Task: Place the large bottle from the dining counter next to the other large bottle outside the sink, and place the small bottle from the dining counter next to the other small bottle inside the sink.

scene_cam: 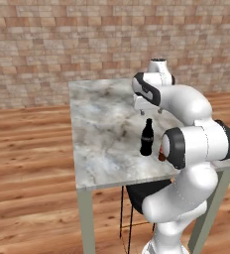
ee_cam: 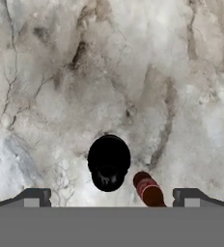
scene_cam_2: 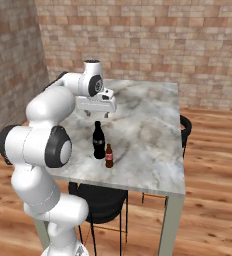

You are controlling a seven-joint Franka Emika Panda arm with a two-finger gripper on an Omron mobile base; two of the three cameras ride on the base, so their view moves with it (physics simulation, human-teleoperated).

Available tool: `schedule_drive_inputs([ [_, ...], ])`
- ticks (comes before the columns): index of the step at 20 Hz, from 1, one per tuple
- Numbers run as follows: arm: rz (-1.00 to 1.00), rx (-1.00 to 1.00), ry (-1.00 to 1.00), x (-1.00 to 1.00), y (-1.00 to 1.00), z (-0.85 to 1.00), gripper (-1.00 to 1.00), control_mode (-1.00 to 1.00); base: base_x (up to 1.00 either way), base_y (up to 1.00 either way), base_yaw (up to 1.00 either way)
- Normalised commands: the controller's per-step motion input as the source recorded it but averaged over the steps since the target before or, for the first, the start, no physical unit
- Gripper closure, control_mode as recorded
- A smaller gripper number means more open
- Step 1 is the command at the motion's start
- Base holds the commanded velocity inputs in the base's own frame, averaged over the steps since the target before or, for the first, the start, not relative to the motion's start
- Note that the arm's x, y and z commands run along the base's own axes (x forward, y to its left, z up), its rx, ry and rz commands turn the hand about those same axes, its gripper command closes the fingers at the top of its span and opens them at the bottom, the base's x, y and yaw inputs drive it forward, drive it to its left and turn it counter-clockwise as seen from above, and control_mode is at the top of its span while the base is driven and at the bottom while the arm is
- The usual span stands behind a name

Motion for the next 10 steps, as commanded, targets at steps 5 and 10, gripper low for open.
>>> schedule_drive_inputs([
  [5,0.00,0.00,0.00,0.07,0.03,-0.15,-1.00,-1.00,0.00,0.00,0.00],
  [10,0.00,0.00,0.00,0.02,0.01,-0.02,-1.00,-1.00,0.00,0.00,0.00],
])
